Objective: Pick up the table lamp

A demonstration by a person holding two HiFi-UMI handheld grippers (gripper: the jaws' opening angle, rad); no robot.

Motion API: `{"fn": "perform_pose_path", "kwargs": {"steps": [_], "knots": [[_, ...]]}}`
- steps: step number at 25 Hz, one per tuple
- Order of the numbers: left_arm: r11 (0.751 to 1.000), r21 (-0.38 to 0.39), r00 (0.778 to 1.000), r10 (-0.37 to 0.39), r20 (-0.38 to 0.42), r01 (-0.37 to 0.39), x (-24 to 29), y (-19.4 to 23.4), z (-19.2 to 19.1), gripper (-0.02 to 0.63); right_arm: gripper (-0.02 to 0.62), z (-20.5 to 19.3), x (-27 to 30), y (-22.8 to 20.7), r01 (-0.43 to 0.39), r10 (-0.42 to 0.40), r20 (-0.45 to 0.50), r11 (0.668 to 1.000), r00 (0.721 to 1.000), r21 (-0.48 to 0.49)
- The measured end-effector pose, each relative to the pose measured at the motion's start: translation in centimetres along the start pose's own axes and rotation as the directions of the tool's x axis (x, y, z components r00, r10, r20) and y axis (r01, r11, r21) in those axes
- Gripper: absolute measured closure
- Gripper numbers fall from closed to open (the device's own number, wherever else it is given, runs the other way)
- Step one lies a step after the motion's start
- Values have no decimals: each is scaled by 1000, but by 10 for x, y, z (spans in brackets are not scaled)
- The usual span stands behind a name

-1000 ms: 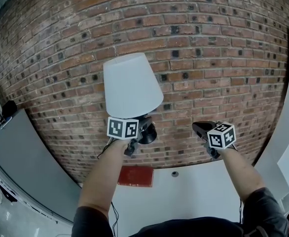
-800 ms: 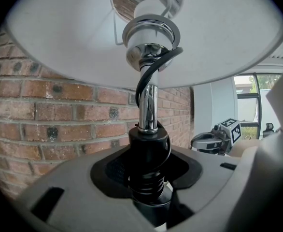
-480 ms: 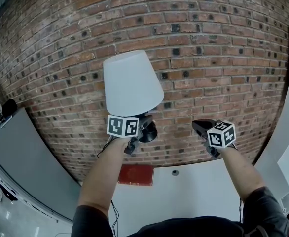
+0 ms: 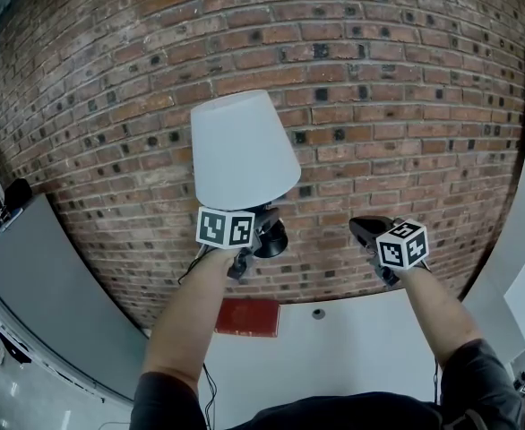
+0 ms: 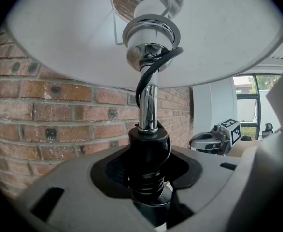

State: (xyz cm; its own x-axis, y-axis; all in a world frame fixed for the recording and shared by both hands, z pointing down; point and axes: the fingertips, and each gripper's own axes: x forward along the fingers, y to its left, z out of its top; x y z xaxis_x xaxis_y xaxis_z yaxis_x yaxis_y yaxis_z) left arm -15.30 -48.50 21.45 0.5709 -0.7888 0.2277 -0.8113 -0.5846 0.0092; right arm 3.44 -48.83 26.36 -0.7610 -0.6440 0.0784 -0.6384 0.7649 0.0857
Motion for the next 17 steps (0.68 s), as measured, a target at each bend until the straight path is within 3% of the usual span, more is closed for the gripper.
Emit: {"fn": "perform_pose_path", "kwargs": {"steps": [17], "knots": [[1000,3,1000,-5,-3,5,-2,-4,3,442,603,2,1,7,-18,18,0,1000,1000,-3]]}}
